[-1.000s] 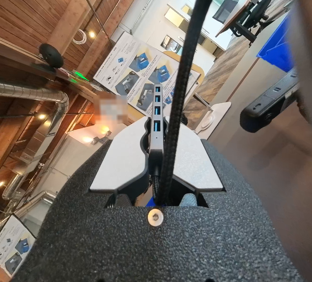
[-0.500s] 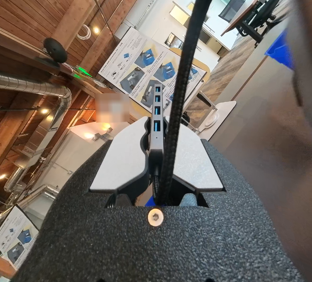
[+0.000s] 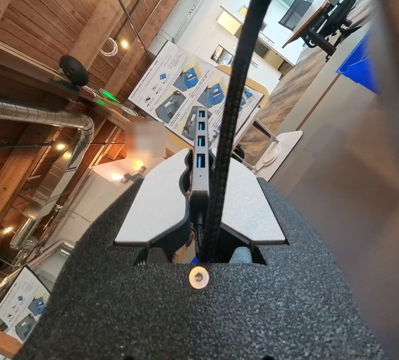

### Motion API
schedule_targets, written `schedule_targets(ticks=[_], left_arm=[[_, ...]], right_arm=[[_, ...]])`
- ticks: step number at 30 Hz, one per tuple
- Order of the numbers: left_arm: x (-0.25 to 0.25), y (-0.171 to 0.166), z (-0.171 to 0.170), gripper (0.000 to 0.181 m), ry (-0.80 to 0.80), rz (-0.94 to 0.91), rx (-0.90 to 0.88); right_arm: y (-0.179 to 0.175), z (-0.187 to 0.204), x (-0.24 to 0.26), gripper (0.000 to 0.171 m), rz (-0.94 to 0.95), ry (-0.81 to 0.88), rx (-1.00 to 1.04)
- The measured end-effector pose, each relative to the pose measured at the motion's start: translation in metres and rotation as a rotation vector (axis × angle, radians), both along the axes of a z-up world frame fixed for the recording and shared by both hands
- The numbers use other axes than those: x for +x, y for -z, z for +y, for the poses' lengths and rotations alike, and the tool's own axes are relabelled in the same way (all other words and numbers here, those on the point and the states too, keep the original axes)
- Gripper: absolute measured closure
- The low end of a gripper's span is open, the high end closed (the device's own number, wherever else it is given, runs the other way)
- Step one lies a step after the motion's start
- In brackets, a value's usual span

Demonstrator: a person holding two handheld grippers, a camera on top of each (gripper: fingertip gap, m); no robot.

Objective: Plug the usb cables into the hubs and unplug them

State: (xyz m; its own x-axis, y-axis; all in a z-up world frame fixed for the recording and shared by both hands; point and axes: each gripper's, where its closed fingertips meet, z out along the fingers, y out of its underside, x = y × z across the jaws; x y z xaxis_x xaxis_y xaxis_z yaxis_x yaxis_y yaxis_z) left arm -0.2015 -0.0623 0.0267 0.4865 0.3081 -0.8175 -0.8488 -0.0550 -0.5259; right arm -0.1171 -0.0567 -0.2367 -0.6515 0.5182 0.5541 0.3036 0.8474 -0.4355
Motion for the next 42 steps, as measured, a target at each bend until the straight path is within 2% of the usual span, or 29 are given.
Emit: schedule_targets(ticks=[5, 7, 11, 15, 18, 22, 24, 26, 29, 33, 36, 42], left_arm=[[-0.006, -0.003, -0.005, 0.169, -0.005, -0.016, 0.015], [-0.007, -0.004, -0.007, 0.169, -0.005, -0.016, 0.019], [-0.010, -0.004, -0.008, 0.169, -0.010, -0.022, 0.023], [-0.012, -0.003, -0.007, 0.169, -0.010, -0.028, 0.018], [-0.012, -0.003, -0.008, 0.169, -0.014, -0.024, 0.018], [-0.009, -0.003, -0.007, 0.170, -0.010, -0.022, 0.016], [-0.008, -0.003, -0.007, 0.169, -0.014, -0.014, 0.014], [-0.008, -0.004, -0.007, 0.169, -0.014, -0.011, 0.014], [-0.010, -0.003, -0.008, 0.169, -0.013, -0.018, 0.015], [-0.011, -0.004, -0.009, 0.169, -0.012, -0.024, 0.020], [-0.008, -0.007, -0.010, 0.169, -0.009, -0.019, 0.027], [-0.007, -0.008, -0.012, 0.169, -0.005, -0.016, 0.034]], right_arm=[[0.000, 0.004, -0.004, 0.162, -0.020, -0.016, -0.025], [-0.003, 0.008, -0.006, 0.149, -0.011, 0.001, -0.032], [-0.001, 0.016, 0.001, 0.161, -0.044, 0.048, -0.061], [-0.003, 0.025, 0.004, 0.152, -0.040, 0.118, -0.087], [0.002, 0.030, 0.009, 0.169, -0.072, 0.173, -0.138], [0.002, 0.031, 0.009, 0.169, -0.083, 0.197, -0.166], [0.000, 0.035, 0.008, 0.157, -0.066, 0.206, -0.131], [-0.001, 0.037, 0.009, 0.153, -0.075, 0.226, -0.151], [0.002, 0.036, 0.010, 0.166, -0.100, 0.244, -0.220], [0.003, 0.036, 0.010, 0.167, -0.108, 0.248, -0.282], [0.001, 0.034, 0.009, 0.171, -0.063, 0.197, -0.248], [-0.014, 0.034, 0.011, 0.171, -0.046, 0.254, -0.505]])
